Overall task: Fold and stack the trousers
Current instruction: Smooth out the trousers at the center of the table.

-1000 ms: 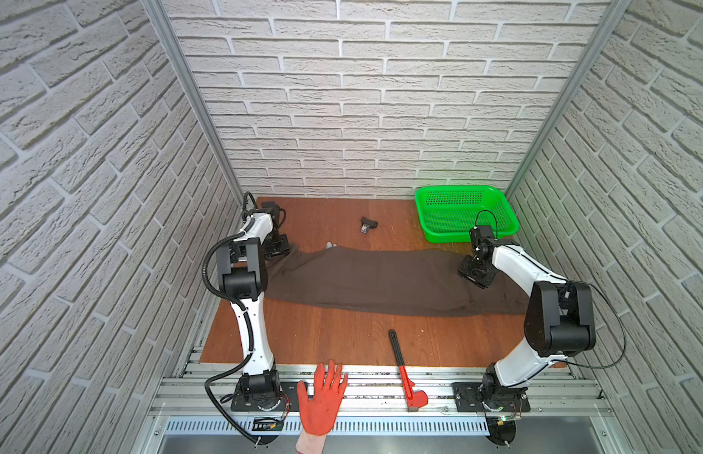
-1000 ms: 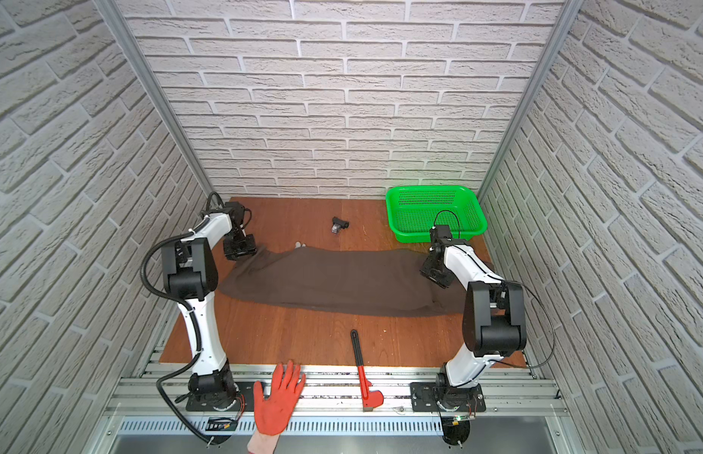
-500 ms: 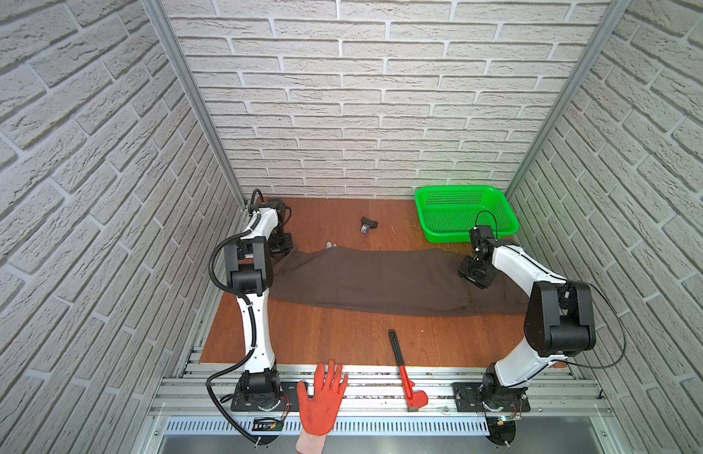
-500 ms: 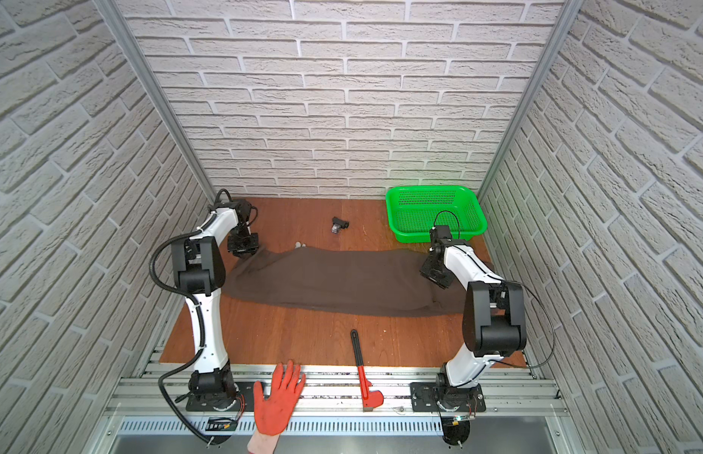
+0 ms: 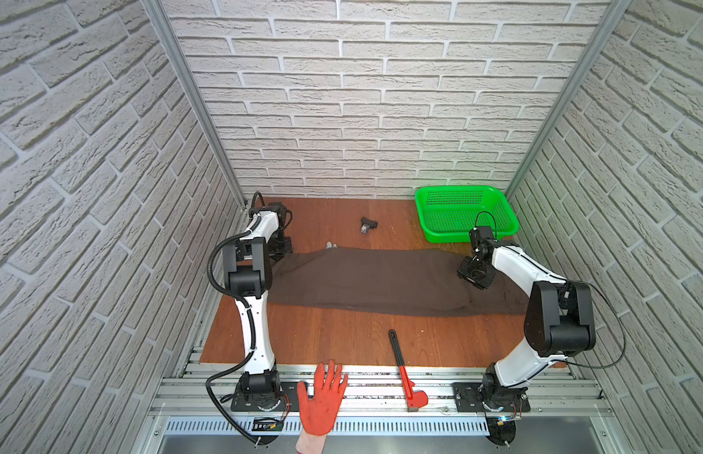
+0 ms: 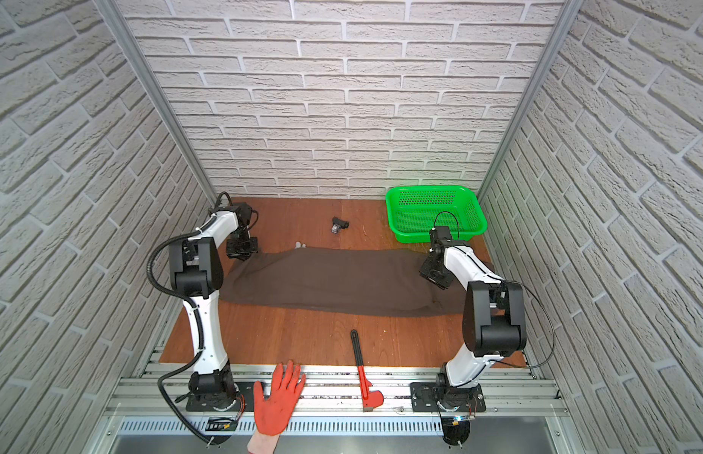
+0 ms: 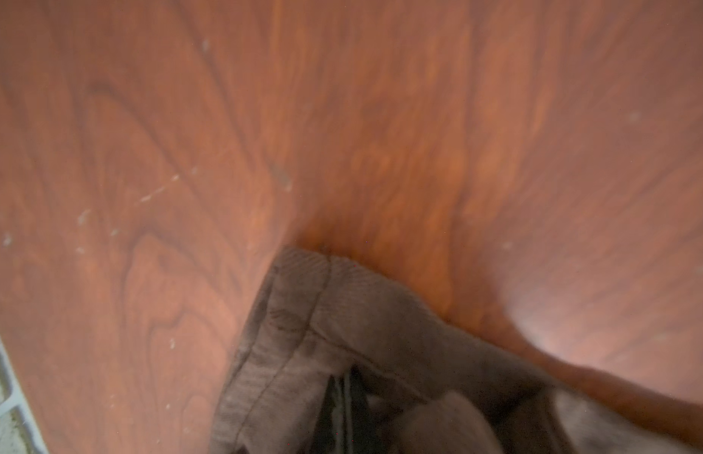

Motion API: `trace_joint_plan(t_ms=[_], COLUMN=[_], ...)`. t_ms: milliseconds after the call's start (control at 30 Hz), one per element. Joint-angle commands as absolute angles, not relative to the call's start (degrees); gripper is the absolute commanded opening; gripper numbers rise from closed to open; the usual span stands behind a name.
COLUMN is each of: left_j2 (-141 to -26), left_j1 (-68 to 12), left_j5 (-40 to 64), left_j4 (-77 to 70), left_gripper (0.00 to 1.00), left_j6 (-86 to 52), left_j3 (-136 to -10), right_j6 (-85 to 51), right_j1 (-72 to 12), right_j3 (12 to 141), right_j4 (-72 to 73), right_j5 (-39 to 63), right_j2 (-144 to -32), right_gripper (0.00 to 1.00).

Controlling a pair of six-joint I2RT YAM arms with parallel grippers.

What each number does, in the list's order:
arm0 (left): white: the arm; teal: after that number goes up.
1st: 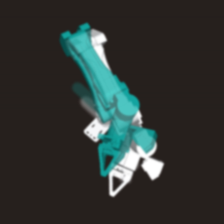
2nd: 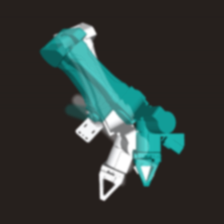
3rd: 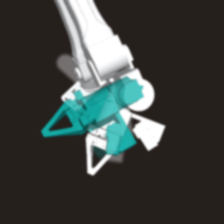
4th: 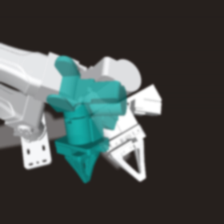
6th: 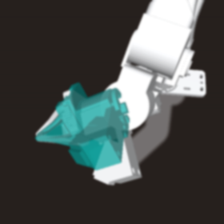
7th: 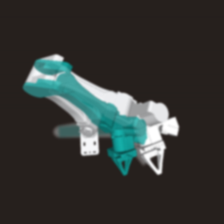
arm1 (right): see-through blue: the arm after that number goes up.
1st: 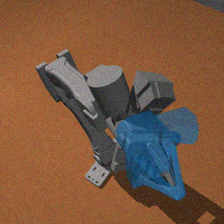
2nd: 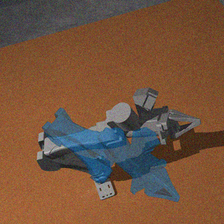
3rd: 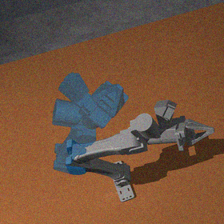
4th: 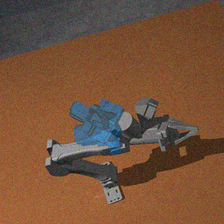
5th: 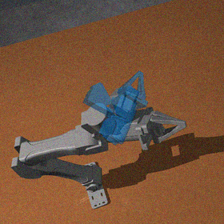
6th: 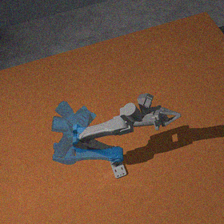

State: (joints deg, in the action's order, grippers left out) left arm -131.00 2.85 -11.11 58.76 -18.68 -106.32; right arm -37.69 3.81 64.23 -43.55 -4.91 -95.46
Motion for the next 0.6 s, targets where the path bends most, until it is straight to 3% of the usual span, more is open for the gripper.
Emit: trace_joint_plan(t_ms=[0, 567], left_j2=[-133.3, -139.5], left_j1=[5.7, 10.2], left_j5=[-15.6, -17.2], left_j4=[60.5, 68.2], left_gripper=[0.0, 0.0], left_j6=[-19.7, -18.8], left_j3=[-103.0, -111.9], right_j6=[-37.2, -38.4], right_j1=[5.6, 14.8], right_j3=[62.9, 63.0], right_j4=[-42.9, -42.1], right_j5=[-4.9, -8.9], right_j2=[-96.8, -104.3], right_gripper=[0.49, 0.49])
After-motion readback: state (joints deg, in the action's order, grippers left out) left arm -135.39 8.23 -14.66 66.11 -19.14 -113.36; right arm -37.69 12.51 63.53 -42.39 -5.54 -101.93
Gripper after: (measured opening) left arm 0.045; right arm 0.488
